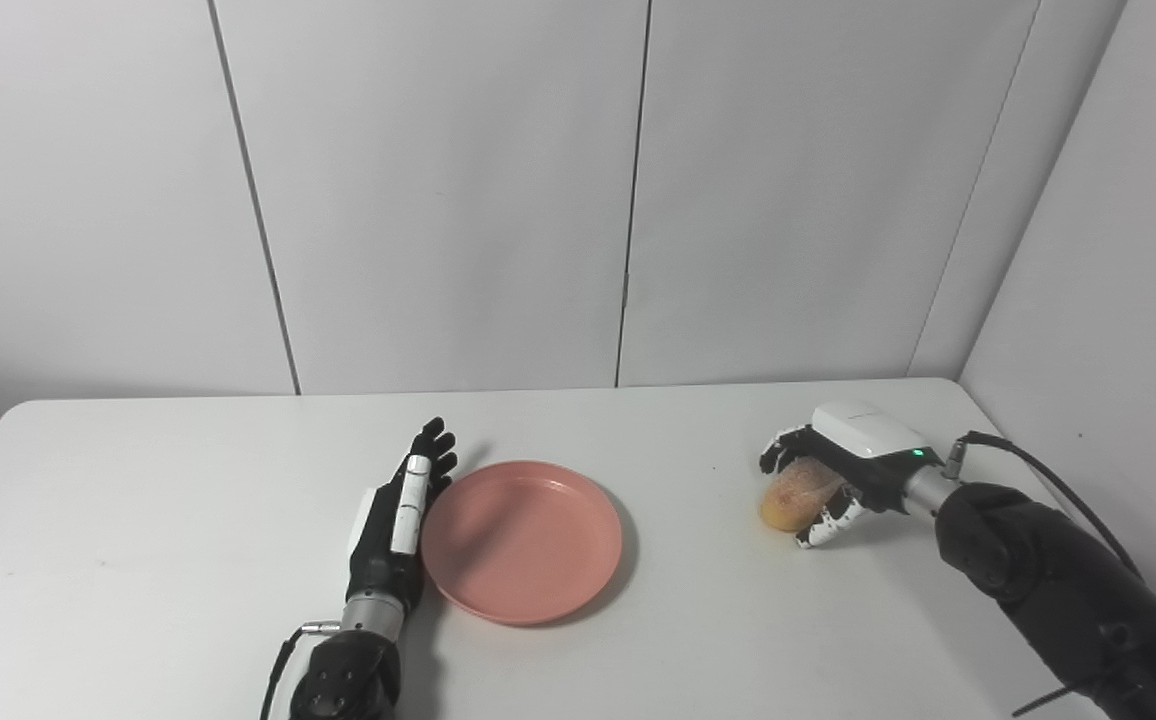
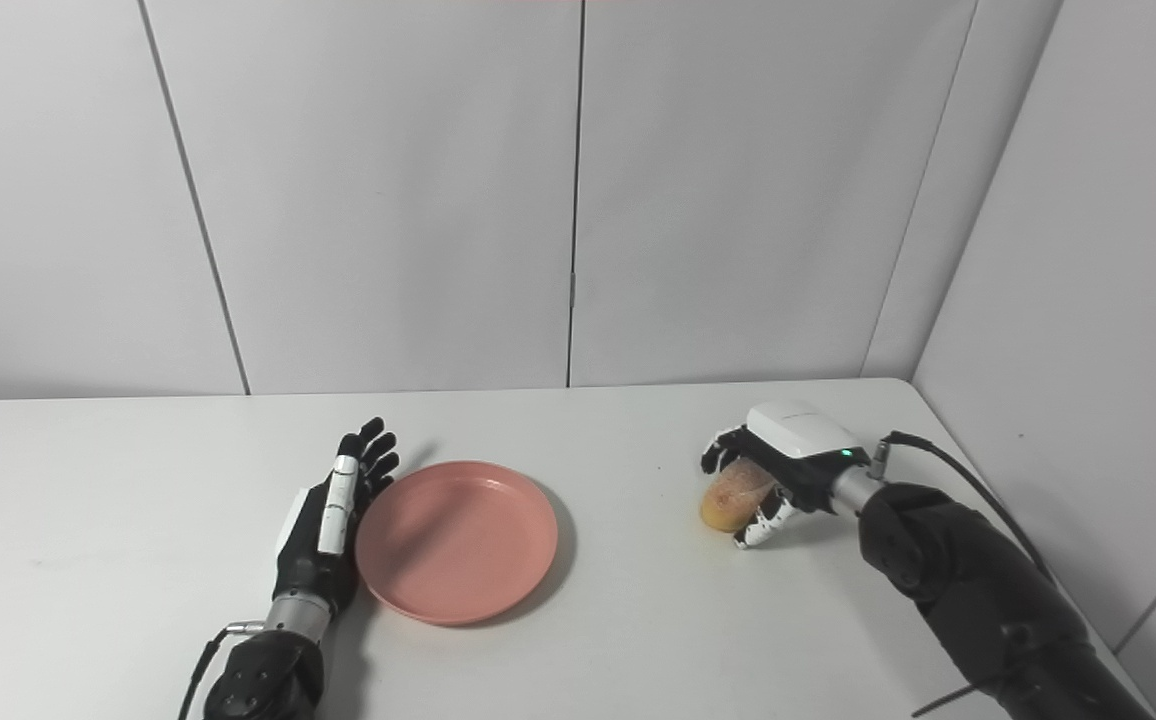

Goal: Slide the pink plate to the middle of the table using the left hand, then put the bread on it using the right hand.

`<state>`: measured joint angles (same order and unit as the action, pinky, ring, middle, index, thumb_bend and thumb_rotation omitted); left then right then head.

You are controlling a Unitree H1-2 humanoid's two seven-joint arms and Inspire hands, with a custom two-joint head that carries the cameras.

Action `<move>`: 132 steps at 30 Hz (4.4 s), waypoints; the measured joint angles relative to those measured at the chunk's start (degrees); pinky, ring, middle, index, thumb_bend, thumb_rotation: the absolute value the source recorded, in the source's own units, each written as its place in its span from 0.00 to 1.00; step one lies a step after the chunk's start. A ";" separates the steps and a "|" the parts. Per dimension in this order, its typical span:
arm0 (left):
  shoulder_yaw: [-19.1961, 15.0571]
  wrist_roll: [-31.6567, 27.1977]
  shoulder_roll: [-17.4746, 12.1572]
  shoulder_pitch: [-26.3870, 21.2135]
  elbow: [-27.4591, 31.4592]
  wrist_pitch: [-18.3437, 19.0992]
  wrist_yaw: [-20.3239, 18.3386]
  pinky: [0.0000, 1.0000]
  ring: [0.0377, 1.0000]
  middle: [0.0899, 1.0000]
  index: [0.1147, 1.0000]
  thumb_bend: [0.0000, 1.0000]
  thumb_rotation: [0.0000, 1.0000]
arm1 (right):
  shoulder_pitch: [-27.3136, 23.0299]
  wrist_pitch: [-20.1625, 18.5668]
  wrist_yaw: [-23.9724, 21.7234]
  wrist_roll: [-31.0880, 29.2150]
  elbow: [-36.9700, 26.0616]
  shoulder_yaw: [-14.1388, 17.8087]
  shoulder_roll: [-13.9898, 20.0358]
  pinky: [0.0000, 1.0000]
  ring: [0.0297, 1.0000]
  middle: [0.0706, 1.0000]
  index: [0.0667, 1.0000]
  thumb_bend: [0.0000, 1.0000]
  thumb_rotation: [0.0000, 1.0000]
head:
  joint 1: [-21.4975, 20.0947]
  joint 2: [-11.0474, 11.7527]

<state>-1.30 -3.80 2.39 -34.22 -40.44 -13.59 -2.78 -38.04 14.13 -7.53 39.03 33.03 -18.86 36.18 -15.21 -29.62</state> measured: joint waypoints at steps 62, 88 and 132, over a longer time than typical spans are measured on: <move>-0.94 -1.26 -1.49 0.51 1.24 0.46 0.26 0.95 0.94 0.93 0.90 0.78 1.00 | -3.87 -2.68 6.05 0.99 -12.55 -1.13 -23.27 0.21 0.39 0.47 0.45 0.52 0.00 | 2.55 -0.26; -0.74 -1.45 -0.78 1.85 3.71 1.54 0.19 0.95 0.94 0.93 0.90 0.78 1.00 | -3.78 -2.21 7.23 4.48 -4.01 -6.76 -25.17 0.23 0.38 0.48 0.45 0.51 0.00 | 3.08 -0.70; -0.61 -2.44 -0.42 2.81 5.55 2.64 -0.73 0.96 0.94 0.94 0.91 0.79 1.00 | -1.39 -0.88 3.51 -0.38 -6.72 -2.00 -23.17 1.00 1.00 1.00 1.00 0.65 0.80 | 3.34 -1.05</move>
<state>-1.91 -6.24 1.96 -31.40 -34.90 -10.95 -3.50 -39.43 13.25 -4.02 38.65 26.31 -20.86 13.00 -11.87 -30.67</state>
